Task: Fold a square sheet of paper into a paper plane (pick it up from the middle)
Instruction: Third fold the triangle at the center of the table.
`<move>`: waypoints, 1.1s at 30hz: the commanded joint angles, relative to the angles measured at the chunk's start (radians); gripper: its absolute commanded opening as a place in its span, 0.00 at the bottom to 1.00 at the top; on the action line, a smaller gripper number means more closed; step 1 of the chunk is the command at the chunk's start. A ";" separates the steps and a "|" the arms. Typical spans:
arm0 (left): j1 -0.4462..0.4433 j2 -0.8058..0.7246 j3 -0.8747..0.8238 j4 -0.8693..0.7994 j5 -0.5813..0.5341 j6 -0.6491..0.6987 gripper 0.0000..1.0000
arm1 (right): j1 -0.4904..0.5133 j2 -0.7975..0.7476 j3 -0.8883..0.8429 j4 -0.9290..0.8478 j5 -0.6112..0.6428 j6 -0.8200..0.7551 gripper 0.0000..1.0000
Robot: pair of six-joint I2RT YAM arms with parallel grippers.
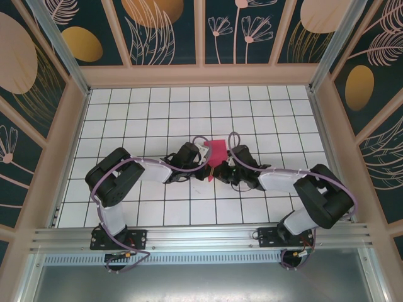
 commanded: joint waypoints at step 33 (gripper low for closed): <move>-0.007 -0.222 0.114 -0.362 -0.284 -0.120 0.38 | -0.157 0.327 0.259 -0.152 0.042 -0.240 0.09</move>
